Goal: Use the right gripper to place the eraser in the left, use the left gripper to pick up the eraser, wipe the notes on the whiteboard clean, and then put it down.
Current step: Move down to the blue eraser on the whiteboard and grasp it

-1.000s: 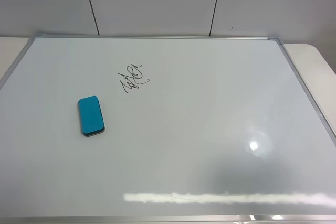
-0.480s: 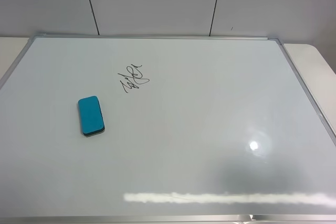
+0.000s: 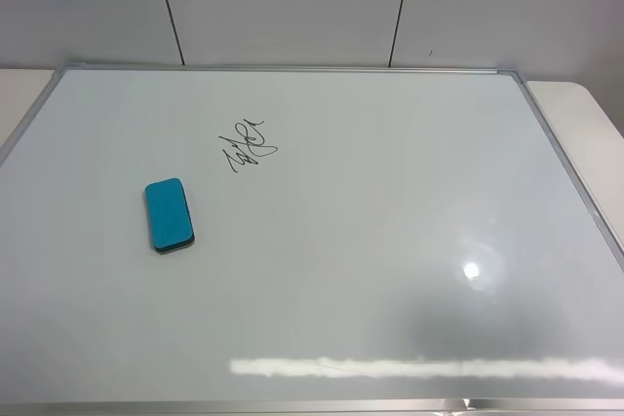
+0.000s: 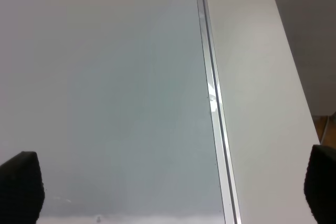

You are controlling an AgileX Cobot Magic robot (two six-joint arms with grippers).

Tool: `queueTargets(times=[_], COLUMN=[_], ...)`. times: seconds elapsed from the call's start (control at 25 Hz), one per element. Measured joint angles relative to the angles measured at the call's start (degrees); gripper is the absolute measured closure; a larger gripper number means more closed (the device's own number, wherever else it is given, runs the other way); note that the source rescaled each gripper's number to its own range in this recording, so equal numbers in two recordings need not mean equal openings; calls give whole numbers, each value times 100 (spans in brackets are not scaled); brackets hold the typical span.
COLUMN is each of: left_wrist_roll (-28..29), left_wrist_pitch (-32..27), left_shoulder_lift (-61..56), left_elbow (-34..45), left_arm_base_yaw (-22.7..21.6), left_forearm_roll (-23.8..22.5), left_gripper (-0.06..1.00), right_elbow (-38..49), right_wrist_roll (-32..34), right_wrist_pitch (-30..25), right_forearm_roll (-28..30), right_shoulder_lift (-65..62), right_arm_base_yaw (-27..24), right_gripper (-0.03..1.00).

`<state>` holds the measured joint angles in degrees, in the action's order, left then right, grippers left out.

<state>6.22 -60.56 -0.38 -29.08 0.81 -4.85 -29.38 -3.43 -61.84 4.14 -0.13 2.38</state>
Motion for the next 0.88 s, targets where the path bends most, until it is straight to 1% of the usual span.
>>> queueTargets(times=[0.88], left_wrist_roll=[0], left_wrist_pitch=[0], left_shoulder_lift=[0], left_elbow=[0], left_arm_base_yaw=[0], left_forearm_roll=[0], left_gripper=[6], right_elbow=[0], right_wrist_roll=[0], right_wrist_pitch=[0], right_forearm_roll=[0], right_shoulder_lift=[0], right_arm_base_yaw=[0], right_gripper=[-3])
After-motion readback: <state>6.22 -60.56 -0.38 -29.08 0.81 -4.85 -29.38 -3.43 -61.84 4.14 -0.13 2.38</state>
